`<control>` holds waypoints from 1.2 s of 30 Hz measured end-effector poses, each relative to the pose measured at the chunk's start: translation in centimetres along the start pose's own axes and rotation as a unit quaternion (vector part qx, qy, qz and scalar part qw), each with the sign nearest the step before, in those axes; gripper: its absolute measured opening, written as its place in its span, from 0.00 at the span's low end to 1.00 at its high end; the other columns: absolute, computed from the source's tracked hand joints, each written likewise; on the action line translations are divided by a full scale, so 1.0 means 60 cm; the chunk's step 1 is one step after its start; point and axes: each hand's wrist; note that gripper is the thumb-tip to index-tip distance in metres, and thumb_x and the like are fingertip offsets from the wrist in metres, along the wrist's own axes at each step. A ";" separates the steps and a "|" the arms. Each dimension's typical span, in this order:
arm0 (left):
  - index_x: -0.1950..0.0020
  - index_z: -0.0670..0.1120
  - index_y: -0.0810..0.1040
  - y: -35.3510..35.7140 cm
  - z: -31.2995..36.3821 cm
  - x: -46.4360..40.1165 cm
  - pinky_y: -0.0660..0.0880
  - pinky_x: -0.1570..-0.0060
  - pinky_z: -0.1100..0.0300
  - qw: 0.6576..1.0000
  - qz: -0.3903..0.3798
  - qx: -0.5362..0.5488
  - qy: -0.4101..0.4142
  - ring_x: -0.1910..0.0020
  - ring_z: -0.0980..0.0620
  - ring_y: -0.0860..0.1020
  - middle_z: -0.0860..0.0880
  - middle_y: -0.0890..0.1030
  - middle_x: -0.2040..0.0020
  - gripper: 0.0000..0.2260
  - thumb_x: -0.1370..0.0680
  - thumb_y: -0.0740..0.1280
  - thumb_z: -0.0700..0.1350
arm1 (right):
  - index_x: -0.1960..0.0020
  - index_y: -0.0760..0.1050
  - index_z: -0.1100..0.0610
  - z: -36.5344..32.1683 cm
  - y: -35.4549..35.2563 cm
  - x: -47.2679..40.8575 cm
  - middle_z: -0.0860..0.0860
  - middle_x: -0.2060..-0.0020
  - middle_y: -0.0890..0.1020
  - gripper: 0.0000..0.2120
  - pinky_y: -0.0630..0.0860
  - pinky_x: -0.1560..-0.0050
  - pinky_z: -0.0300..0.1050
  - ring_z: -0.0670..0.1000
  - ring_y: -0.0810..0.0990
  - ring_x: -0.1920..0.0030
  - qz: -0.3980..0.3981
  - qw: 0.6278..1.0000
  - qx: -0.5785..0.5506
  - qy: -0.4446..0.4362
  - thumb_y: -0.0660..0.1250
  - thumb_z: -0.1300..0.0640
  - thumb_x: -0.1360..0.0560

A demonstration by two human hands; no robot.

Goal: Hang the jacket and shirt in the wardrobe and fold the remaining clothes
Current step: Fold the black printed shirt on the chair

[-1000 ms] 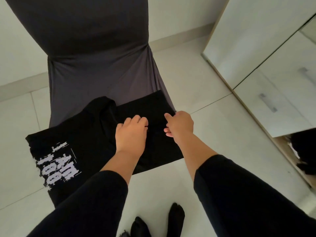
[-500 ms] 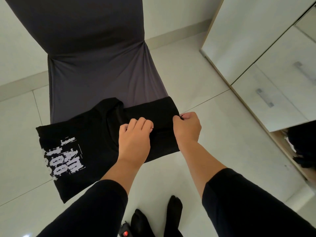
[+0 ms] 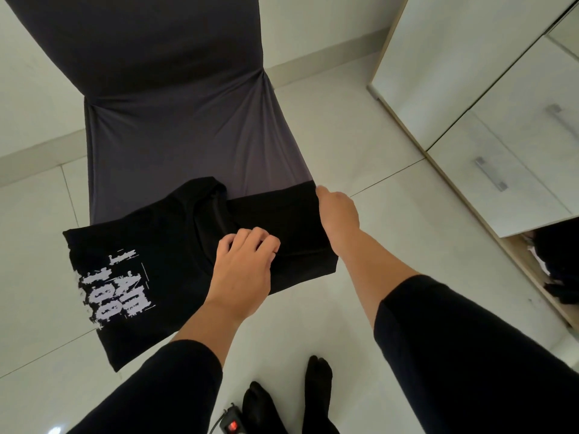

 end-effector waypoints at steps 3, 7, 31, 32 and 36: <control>0.50 0.51 0.76 0.003 -0.005 0.001 0.72 0.45 0.51 1.000 -0.012 -0.008 0.012 0.51 0.49 0.75 0.53 0.77 0.51 0.07 0.25 0.66 0.40 | 0.68 0.64 0.56 -0.019 0.009 -0.025 0.50 0.71 0.67 0.20 0.68 0.64 0.42 0.46 0.66 0.71 0.018 0.999 0.013 -0.030 0.59 0.47 0.21; 0.49 0.52 0.75 0.006 -0.013 -0.005 0.70 0.45 0.53 0.998 -0.051 -0.004 0.029 0.50 0.50 0.75 0.54 0.76 0.50 0.06 0.24 0.64 0.43 | 0.52 0.70 0.58 -0.025 0.027 -0.048 0.50 0.63 0.73 0.18 0.75 0.51 0.47 0.50 0.73 0.61 -0.004 0.997 0.081 -0.007 0.65 0.42 0.25; 0.41 0.44 0.71 0.014 -0.160 -0.133 0.60 0.38 0.47 0.943 0.098 0.003 -0.317 0.45 0.46 0.72 0.47 0.79 0.47 0.15 0.18 0.53 0.53 | 0.42 0.72 0.55 -0.064 0.108 -0.132 0.52 0.47 0.76 0.10 0.64 0.48 0.45 0.53 0.72 0.46 0.124 0.877 0.330 -0.328 0.55 0.55 0.18; 0.41 0.44 0.71 0.012 -0.168 -0.145 0.59 0.38 0.47 0.941 0.109 0.007 -0.322 0.45 0.46 0.72 0.47 0.79 0.47 0.16 0.18 0.53 0.53 | 0.42 0.72 0.55 -0.079 0.113 -0.140 0.51 0.47 0.76 0.10 0.63 0.48 0.45 0.53 0.72 0.45 0.127 0.878 0.324 -0.329 0.56 0.54 0.18; 0.40 0.44 0.70 0.003 -0.198 -0.187 0.59 0.38 0.47 0.928 0.145 0.014 -0.342 0.42 0.46 0.71 0.47 0.78 0.44 0.16 0.18 0.51 0.53 | 0.42 0.73 0.53 -0.141 0.131 -0.165 0.51 0.46 0.76 0.10 0.62 0.48 0.46 0.53 0.72 0.44 0.144 0.884 0.291 -0.337 0.57 0.53 0.19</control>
Point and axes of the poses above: each hand's wrist, its own x-axis away from the middle knuckle, its own y-axis out of the palm, z = x × y
